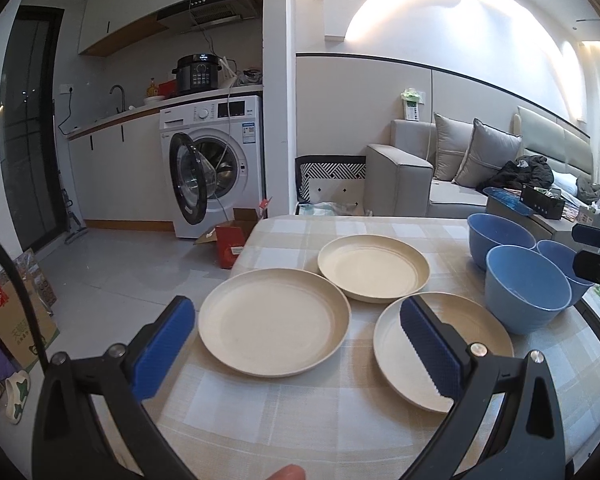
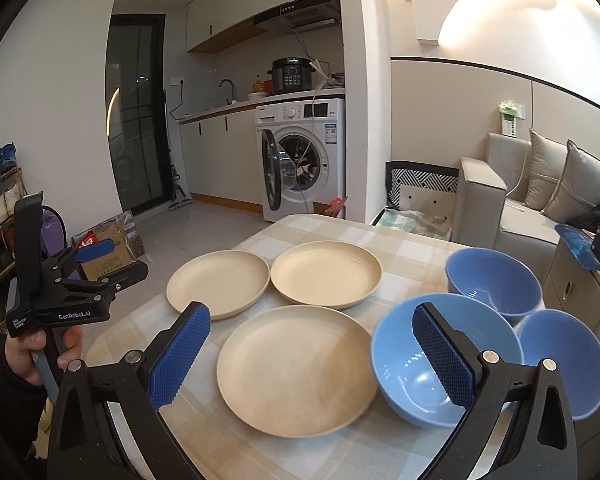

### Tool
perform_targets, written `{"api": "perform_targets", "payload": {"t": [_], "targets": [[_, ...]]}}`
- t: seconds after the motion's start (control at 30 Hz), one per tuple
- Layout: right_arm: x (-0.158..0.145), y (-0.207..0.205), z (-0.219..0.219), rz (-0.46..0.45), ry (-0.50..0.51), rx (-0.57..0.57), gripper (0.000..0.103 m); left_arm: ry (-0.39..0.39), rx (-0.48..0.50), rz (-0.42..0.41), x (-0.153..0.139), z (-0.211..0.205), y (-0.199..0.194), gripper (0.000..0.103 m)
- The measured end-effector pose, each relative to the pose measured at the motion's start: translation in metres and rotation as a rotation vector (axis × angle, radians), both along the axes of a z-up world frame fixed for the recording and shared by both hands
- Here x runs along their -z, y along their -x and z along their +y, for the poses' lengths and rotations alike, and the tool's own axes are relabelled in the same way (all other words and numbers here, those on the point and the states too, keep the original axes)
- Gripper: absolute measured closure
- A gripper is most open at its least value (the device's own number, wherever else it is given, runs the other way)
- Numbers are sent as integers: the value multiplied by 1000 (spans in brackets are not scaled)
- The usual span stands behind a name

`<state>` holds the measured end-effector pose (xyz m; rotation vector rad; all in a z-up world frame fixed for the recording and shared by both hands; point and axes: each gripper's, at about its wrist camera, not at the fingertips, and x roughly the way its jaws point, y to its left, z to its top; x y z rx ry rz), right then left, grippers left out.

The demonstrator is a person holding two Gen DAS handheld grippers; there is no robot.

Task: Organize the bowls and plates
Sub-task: 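Move both tools forward and down toward the cream plates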

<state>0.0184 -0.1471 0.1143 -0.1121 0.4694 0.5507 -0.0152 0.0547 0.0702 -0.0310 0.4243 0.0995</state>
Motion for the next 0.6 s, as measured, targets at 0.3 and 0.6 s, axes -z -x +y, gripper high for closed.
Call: {"api": "perform_targets", "payload": {"t": [0.3, 0.6], "targets": [[-11, -30, 46, 16, 3, -52, 0, -9, -31, 12, -1, 22, -10, 0], [-21, -63, 69, 46, -8, -53, 0, -7, -20, 39, -6, 30, -33, 0]]}}
